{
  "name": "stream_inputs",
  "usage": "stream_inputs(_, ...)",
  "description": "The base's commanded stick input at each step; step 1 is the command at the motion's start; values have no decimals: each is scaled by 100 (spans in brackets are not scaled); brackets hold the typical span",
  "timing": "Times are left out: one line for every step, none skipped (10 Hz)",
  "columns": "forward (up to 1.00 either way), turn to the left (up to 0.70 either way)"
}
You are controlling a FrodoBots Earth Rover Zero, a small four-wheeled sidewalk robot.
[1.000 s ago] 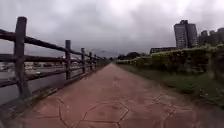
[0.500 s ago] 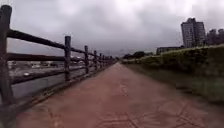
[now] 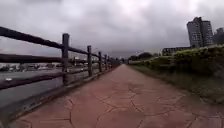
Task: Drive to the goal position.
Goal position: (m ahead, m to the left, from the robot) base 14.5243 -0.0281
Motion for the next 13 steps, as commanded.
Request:
stream_inputs(100,0)
stream_inputs(100,0)
stream_inputs(100,0)
stream_inputs(100,-3)
stream_inputs(100,-25)
stream_inputs(100,-26)
stream_inputs(100,0)
stream_inputs(100,0)
stream_inputs(100,0)
stream_inputs(100,0)
stream_inputs(100,0)
stream_inputs(100,0)
stream_inputs(100,0)
